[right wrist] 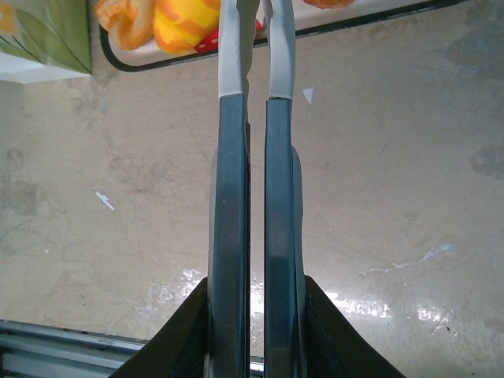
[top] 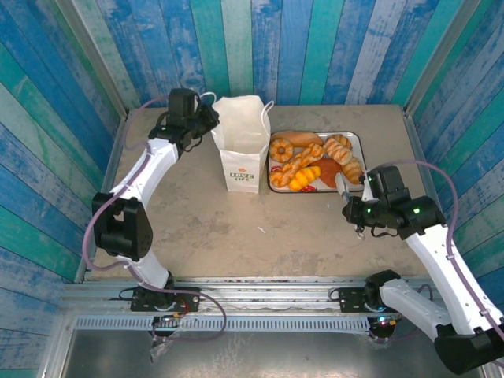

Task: Take the fake bread out of the paper bag

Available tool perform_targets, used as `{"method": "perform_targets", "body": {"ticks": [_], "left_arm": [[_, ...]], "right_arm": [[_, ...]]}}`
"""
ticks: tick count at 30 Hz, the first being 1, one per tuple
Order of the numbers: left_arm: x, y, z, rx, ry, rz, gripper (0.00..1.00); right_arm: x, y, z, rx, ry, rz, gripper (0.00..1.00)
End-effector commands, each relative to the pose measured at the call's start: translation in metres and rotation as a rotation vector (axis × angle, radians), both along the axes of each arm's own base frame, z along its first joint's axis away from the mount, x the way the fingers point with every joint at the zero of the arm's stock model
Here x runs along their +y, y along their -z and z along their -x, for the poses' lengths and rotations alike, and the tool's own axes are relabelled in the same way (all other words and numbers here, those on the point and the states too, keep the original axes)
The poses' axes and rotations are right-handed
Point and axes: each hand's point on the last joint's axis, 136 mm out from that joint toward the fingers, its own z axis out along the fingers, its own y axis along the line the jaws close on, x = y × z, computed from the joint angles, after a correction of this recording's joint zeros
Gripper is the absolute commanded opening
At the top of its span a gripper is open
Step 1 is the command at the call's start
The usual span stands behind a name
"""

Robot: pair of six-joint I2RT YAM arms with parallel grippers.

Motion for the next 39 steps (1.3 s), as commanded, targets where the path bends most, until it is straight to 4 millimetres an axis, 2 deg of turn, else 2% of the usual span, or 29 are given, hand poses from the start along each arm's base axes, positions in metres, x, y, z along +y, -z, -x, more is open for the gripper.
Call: {"method": "perform_targets", "body": {"ticks": [1, 5, 17, 21, 23, 28, 35, 37, 39], "left_arm": [[0.006, 0.005, -0.015, 0.012, -0.018, 0.005, 0.11], [0.015, 0.003, -0.023, 0.005, -0.038, -0.010, 0.21], [0.041, -0.005, -0.040, 0.000, -0.065, -0.042, 0.21], [0.044, -0.013, -0.041, -0.017, -0.067, -0.045, 0.32], [0.044, -0.016, -0.039, -0.027, -0.063, -0.040, 0.40], [0.039, -0.026, -0.030, -0.051, -0.032, -0.019, 0.70], [0.035, -0.045, -0.012, -0.101, -0.004, 0.013, 1.00], [0.036, -0.049, -0.007, -0.111, -0.006, 0.020, 0.94], [0.037, -0.053, 0.000, -0.124, -0.010, 0.027, 0.94]], "right_arm": [[-0.004, 0.002, -0.004, -0.026, 0.046, 0.018, 0.28], [-0.001, 0.008, -0.003, -0.015, 0.042, 0.024, 0.28], [0.009, 0.015, -0.008, -0.006, 0.029, 0.030, 0.28], [0.011, 0.019, -0.008, 0.000, 0.028, 0.029, 0.27], [0.011, 0.021, -0.008, 0.006, 0.028, 0.032, 0.27], [0.009, 0.029, -0.005, 0.018, 0.039, 0.055, 0.27], [0.004, 0.037, 0.001, 0.021, 0.055, 0.093, 0.26], [0.004, 0.040, 0.003, 0.024, 0.055, 0.100, 0.26], [0.004, 0.043, 0.005, 0.028, 0.058, 0.107, 0.26]]}}
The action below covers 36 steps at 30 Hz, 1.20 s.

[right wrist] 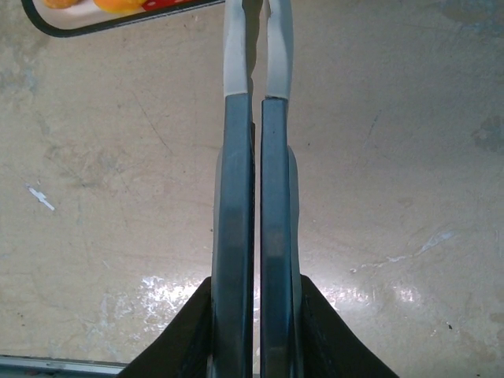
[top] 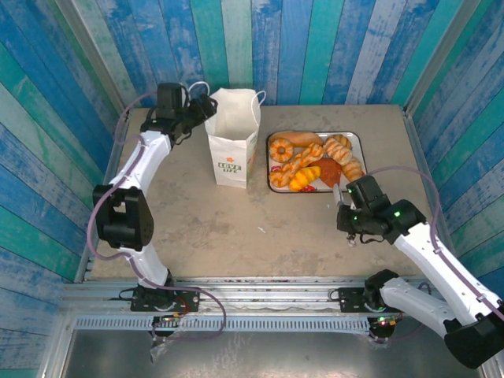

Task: Take the fake bread out of the paper bag

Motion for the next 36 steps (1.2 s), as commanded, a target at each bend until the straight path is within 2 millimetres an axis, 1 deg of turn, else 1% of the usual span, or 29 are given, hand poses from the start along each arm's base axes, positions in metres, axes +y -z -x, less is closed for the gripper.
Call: {"method": "perform_targets", "body": {"ticks": [1, 7, 12, 13, 18, 23, 24, 26, 30, 33, 36], "left_arm": [[0.003, -0.066, 0.025, -0.150, 0.008, 0.032, 0.94], [0.006, -0.078, 0.043, -0.187, -0.002, 0.039, 0.94], [0.009, -0.085, 0.057, -0.208, -0.008, 0.044, 0.94], [0.010, -0.087, 0.060, -0.213, -0.011, 0.045, 0.94], [0.012, -0.092, 0.078, -0.236, -0.015, 0.052, 0.94], [0.012, -0.101, 0.106, -0.275, 0.001, 0.069, 0.94], [0.014, -0.112, 0.116, -0.308, 0.000, 0.073, 0.94], [0.018, -0.118, 0.130, -0.331, -0.011, 0.070, 0.94], [0.028, -0.125, 0.151, -0.366, -0.048, 0.054, 0.94], [0.040, -0.129, 0.166, -0.394, -0.108, 0.034, 0.94], [0.057, -0.132, 0.179, -0.428, -0.188, 0.005, 0.94]], "right_arm": [[-0.004, 0.003, 0.000, -0.020, 0.027, 0.023, 0.25], [-0.004, 0.013, 0.003, -0.012, 0.033, 0.054, 0.25], [-0.001, 0.026, 0.003, -0.006, 0.031, 0.070, 0.25], [0.004, 0.029, 0.006, -0.002, 0.011, 0.076, 0.25], [0.011, 0.044, 0.011, 0.021, -0.009, 0.097, 0.25], [0.022, 0.058, 0.011, 0.031, -0.039, 0.099, 0.27], [0.024, 0.061, 0.011, 0.034, -0.043, 0.103, 0.27], [0.028, 0.065, 0.010, 0.041, -0.054, 0.112, 0.29], [0.037, 0.073, 0.007, 0.046, -0.074, 0.131, 0.32], [0.043, 0.079, 0.005, 0.053, -0.087, 0.146, 0.34], [0.047, 0.087, 0.006, 0.074, -0.096, 0.158, 0.38]]}}
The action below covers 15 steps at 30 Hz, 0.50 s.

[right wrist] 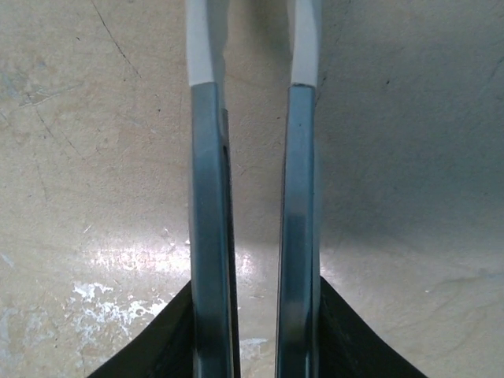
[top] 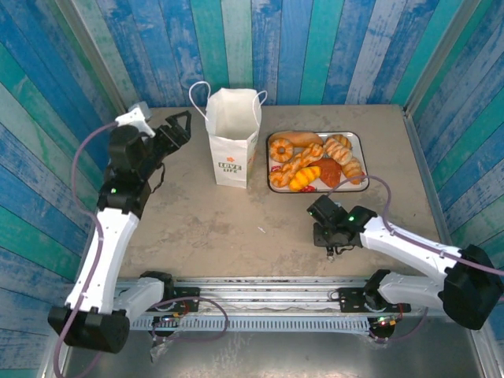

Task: Take the fake bread out of the paper bag

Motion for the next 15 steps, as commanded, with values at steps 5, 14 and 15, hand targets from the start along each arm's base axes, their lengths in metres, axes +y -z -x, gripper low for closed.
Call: {"method": "perform_targets", "body": {"ticks": [5, 14, 15], "left_arm": [[0.048, 0.002, 0.025, -0.045, -0.249, -0.047, 0.94], [0.071, 0.021, 0.032, -0.021, -0.377, -0.069, 0.94], [0.071, 0.023, 0.031, -0.018, -0.381, -0.070, 0.94]], "right_arm": [[0.012, 0.014, -0.006, 0.003, -0.006, 0.007, 0.47], [0.015, 0.034, -0.003, 0.072, 0.011, 0.045, 0.59], [0.014, 0.036, -0.002, 0.080, 0.011, 0.052, 0.59]]}}
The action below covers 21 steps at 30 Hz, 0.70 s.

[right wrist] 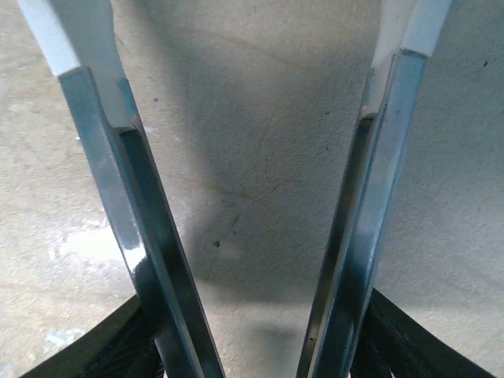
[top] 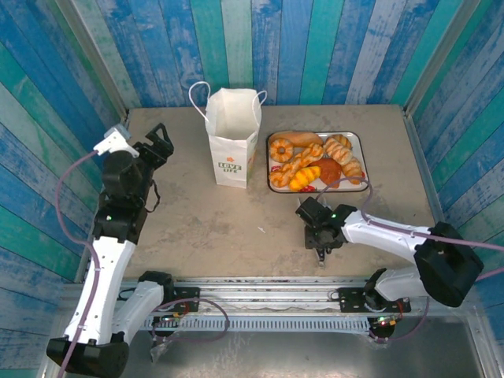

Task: Take the fake bread out of the paper bag

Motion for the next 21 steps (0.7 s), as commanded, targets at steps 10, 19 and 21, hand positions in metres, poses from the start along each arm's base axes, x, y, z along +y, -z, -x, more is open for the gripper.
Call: {"method": "perform_targets", "body": {"ticks": [10, 19, 21], "left_arm": [[0.023, 0.019, 0.001, 0.041, -0.129, -0.040, 0.94], [0.040, 0.029, 0.007, 0.073, -0.223, -0.070, 0.94], [0.044, 0.032, 0.010, 0.077, -0.250, -0.074, 0.94]], "right_arm": [[-0.006, -0.001, 0.005, 0.007, 0.022, 0.018, 0.99], [-0.026, -0.068, -0.016, -0.169, 0.058, 0.074, 1.00], [-0.035, -0.090, -0.024, -0.241, 0.076, 0.080, 1.00]]}}
